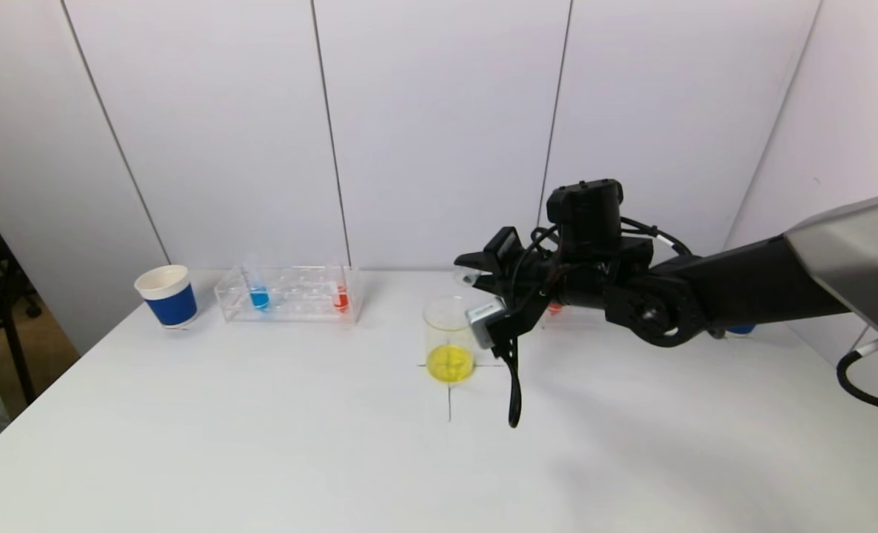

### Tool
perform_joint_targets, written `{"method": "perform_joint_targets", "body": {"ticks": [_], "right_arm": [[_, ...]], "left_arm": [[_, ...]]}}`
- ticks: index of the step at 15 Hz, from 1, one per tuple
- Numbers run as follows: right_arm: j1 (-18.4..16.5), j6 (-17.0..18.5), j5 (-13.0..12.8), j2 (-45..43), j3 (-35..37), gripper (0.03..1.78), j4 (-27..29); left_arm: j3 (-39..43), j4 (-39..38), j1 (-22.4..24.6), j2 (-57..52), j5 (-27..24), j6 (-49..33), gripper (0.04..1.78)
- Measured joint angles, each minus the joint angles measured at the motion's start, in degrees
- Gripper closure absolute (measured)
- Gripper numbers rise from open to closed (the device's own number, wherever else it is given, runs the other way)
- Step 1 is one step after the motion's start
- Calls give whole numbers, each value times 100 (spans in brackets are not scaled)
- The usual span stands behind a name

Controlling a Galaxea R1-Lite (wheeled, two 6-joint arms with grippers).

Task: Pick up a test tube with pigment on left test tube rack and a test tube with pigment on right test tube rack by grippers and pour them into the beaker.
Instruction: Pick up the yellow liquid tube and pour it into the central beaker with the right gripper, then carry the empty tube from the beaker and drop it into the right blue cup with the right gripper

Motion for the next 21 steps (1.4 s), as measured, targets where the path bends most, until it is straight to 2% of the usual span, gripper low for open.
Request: {"method": "perform_joint_targets", "body": {"ticks": [6, 10, 12, 14, 18, 21], "right_arm": [[90, -157, -45, -15, -41, 135, 121], [85, 49, 2, -30, -33, 135, 72], [79, 564, 11, -37, -17, 135, 22], [83, 1364, 7, -67, -9, 135, -177], [38, 3007, -15, -185, 113, 135, -1186], [24, 3906, -130, -300, 149, 135, -1359]], "left_arm": [[0, 2, 0, 0, 2, 0, 6], [0, 2, 0, 0, 0, -2, 6], [0, 2, 0, 0, 0, -5, 6], [0, 2, 0, 0, 0, -2, 6], [0, 0, 0, 0, 0, -2, 6], [0, 0, 0, 0, 2, -2, 6]]}}
